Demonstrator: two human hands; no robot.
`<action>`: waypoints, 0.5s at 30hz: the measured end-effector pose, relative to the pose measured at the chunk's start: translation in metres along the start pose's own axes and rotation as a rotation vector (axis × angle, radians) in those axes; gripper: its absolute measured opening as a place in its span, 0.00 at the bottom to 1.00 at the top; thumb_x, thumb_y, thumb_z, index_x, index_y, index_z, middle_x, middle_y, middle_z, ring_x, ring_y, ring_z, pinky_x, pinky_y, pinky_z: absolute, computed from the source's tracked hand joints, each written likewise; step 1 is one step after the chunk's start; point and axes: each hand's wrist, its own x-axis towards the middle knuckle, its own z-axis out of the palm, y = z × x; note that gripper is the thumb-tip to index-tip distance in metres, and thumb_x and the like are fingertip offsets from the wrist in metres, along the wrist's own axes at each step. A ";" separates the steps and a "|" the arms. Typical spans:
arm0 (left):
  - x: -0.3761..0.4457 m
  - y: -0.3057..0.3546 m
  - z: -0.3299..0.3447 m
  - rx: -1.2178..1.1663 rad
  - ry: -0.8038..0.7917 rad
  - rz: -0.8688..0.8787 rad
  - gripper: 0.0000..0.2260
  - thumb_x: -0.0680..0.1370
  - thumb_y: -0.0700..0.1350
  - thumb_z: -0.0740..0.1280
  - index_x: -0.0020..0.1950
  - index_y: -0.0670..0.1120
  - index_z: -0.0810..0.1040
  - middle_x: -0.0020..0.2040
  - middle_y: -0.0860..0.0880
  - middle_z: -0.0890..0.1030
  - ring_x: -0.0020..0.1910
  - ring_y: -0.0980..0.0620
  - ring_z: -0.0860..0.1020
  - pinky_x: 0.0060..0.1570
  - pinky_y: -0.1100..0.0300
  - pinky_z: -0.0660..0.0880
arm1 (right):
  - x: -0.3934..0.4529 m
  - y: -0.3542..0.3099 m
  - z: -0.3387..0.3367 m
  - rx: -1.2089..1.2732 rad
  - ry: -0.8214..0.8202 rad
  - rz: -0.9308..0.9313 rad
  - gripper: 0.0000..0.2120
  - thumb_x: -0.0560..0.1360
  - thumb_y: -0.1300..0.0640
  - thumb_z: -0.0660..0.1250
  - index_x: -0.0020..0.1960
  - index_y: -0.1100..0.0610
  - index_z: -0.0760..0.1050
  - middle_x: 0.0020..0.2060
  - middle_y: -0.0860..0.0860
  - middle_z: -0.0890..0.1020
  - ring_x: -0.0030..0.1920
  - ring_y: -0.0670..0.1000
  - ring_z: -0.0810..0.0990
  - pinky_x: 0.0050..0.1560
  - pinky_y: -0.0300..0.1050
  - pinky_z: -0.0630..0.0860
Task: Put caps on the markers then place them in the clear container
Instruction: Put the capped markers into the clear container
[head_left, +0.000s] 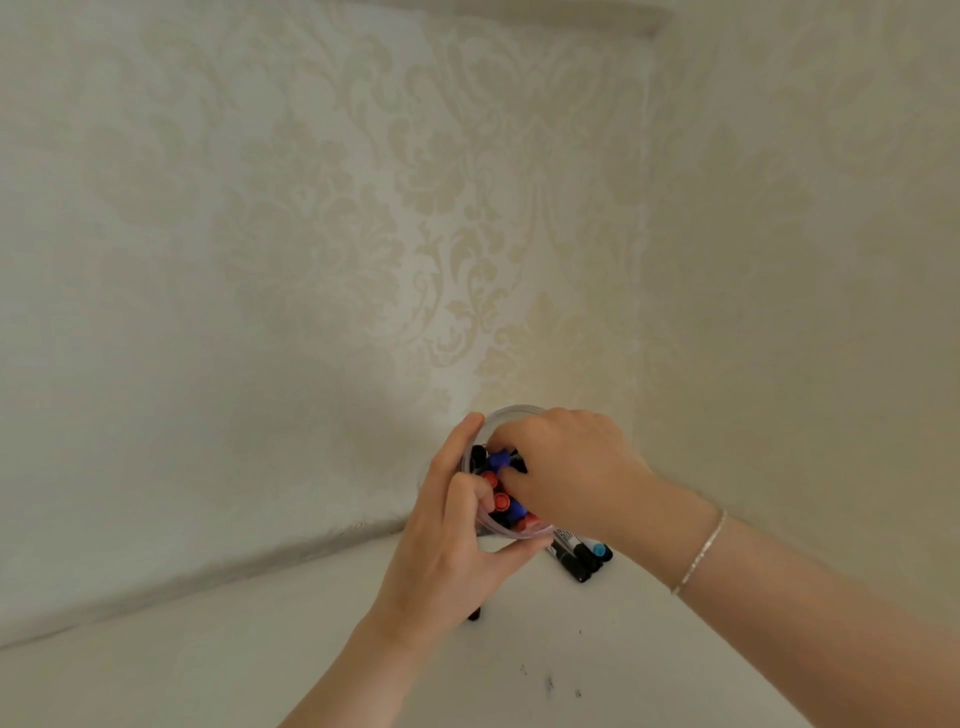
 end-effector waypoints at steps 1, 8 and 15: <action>0.000 0.000 0.000 0.003 0.000 0.004 0.21 0.70 0.58 0.73 0.45 0.49 0.63 0.74 0.46 0.61 0.72 0.58 0.65 0.60 0.72 0.69 | 0.000 -0.001 0.000 -0.007 -0.006 -0.001 0.12 0.77 0.55 0.58 0.56 0.50 0.76 0.41 0.50 0.80 0.39 0.53 0.76 0.33 0.43 0.68; -0.002 0.002 0.001 -0.001 -0.002 -0.006 0.21 0.72 0.61 0.70 0.45 0.49 0.63 0.75 0.49 0.60 0.73 0.59 0.62 0.62 0.73 0.66 | 0.002 0.004 -0.003 0.026 -0.057 -0.012 0.14 0.77 0.55 0.59 0.60 0.46 0.75 0.41 0.50 0.75 0.41 0.54 0.74 0.38 0.44 0.68; 0.000 0.000 -0.001 0.016 0.002 -0.007 0.20 0.70 0.58 0.72 0.44 0.49 0.63 0.74 0.47 0.60 0.73 0.60 0.61 0.62 0.72 0.68 | 0.000 0.017 -0.007 0.298 0.053 0.045 0.18 0.73 0.64 0.61 0.56 0.50 0.80 0.48 0.51 0.84 0.49 0.52 0.81 0.49 0.48 0.78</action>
